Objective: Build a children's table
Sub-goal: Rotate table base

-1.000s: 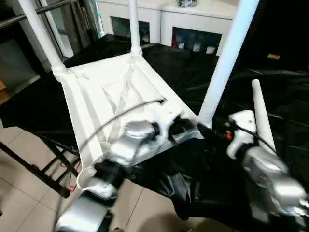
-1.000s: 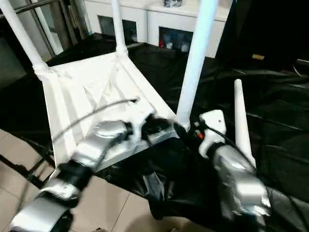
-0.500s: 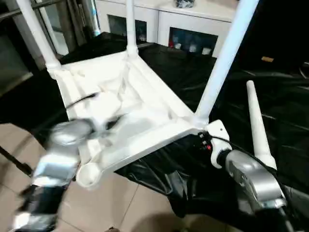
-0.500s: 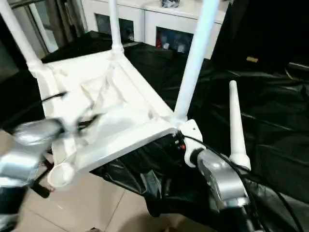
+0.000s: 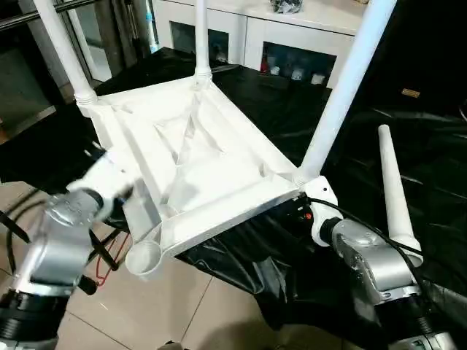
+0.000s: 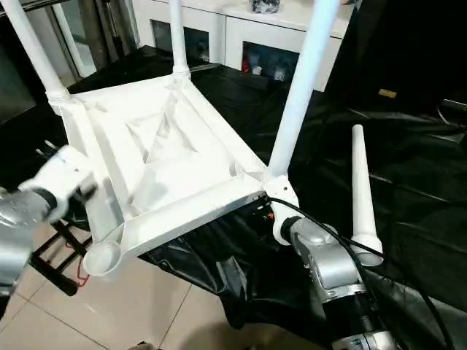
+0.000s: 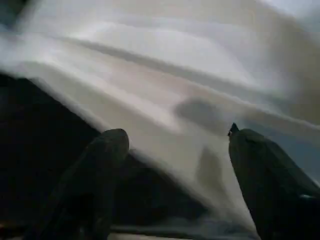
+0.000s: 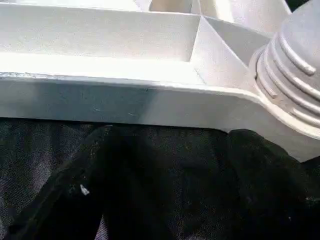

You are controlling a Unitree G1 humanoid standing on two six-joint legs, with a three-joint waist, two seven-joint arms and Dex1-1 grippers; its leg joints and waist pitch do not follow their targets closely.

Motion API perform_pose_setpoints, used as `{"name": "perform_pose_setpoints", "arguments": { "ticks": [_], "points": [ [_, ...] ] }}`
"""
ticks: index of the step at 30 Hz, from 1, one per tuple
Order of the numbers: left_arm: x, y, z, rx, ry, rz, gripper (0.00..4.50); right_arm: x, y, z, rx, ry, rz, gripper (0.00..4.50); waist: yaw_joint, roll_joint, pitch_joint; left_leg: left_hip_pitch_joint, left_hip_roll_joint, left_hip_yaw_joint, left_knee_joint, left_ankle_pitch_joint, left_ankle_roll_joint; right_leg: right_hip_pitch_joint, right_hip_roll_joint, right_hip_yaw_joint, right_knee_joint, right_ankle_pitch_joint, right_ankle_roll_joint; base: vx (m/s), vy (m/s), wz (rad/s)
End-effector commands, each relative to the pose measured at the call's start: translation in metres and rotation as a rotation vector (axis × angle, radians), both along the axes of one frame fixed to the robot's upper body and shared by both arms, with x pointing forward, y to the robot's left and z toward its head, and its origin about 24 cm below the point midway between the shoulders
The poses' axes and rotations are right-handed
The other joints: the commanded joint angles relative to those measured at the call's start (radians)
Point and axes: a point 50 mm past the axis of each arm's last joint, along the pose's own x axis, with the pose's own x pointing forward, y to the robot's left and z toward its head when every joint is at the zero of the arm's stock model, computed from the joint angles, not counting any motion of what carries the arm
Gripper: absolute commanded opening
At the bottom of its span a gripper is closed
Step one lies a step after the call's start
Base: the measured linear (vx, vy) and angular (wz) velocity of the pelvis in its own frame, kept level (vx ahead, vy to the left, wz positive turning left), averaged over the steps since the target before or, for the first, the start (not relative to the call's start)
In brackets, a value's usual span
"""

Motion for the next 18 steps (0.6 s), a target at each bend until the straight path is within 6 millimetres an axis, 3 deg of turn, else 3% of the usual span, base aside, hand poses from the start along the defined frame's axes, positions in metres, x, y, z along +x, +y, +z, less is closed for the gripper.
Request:
{"name": "perform_pose_setpoints", "arguments": {
  "ticks": [1,3,6,9,11,16,17,18],
  "points": [
    [-0.002,-0.007,-0.009,-0.033,0.073,-0.071,3.22,0.003,0.001,0.001,0.002,-0.002,-0.008,3.79,0.005,0.006,-0.065,0.006,0.013,0.0,-0.068,-0.074,0.024,0.052,-0.06,0.041,-0.055,-0.059,-0.218,0.0,0.0,0.0],
    [-0.003,-0.007,-0.014,-0.022,0.116,-0.094,3.31,0.003,0.004,0.002,0.011,-0.002,0.0,3.61,0.005,0.006,-0.065,0.006,0.012,0.0,-0.068,-0.084,0.024,0.052,-0.06,0.04,-0.056,-0.069,-0.214,0.0,0.0,0.0],
    [-0.01,-0.003,-0.023,0.017,0.258,-0.144,2.75,0.005,0.01,0.004,0.042,0.002,0.017,3.39,0.004,0.009,-0.065,0.006,0.012,-0.002,-0.07,-0.09,0.019,0.053,-0.06,0.04,-0.055,-0.071,-0.213,0.0,0.0,0.0],
    [-0.015,-0.007,-0.028,-0.019,0.349,-0.209,2.79,0.008,0.012,0.005,0.043,-0.003,0.021,3.06,-0.001,0.009,-0.063,0.006,0.012,-0.002,-0.072,-0.102,0.009,0.053,-0.062,0.041,-0.056,-0.107,-0.208,0.0,0.0,0.0],
    [-0.016,-0.009,-0.028,-0.027,0.362,-0.223,2.41,0.008,0.013,0.005,0.043,-0.003,0.021,2.92,0.0,0.011,-0.061,0.009,0.012,0.0,-0.072,-0.113,0.003,0.052,-0.062,0.043,-0.059,-0.115,-0.212,0.0,0.0,0.0],
    [-0.018,-0.032,-0.032,-0.135,0.432,-0.367,1.96,0.011,0.015,0.005,0.041,-0.011,0.027,2.52,0.001,0.01,-0.06,0.015,0.012,0.0,-0.075,-0.152,-0.01,0.051,-0.062,0.044,-0.063,-0.151,-0.211,0.0,0.0,0.0],
    [-0.02,-0.054,-0.031,-0.214,0.455,-0.472,1.86,0.011,0.017,0.006,0.042,-0.012,0.032,2.26,0.001,0.008,-0.061,0.014,0.012,0.0,-0.075,-0.144,-0.011,0.052,-0.062,0.044,-0.061,-0.14,-0.212,0.0,0.0,0.0],
    [-0.02,-0.062,-0.03,-0.243,0.463,-0.515,1.86,0.011,0.017,0.006,0.043,-0.012,0.033,2.26,0.002,0.009,-0.062,0.014,0.012,0.0,-0.074,-0.135,-0.01,0.053,-0.062,0.045,-0.06,-0.129,-0.214,0.0,0.0,0.0]
  ]
}}
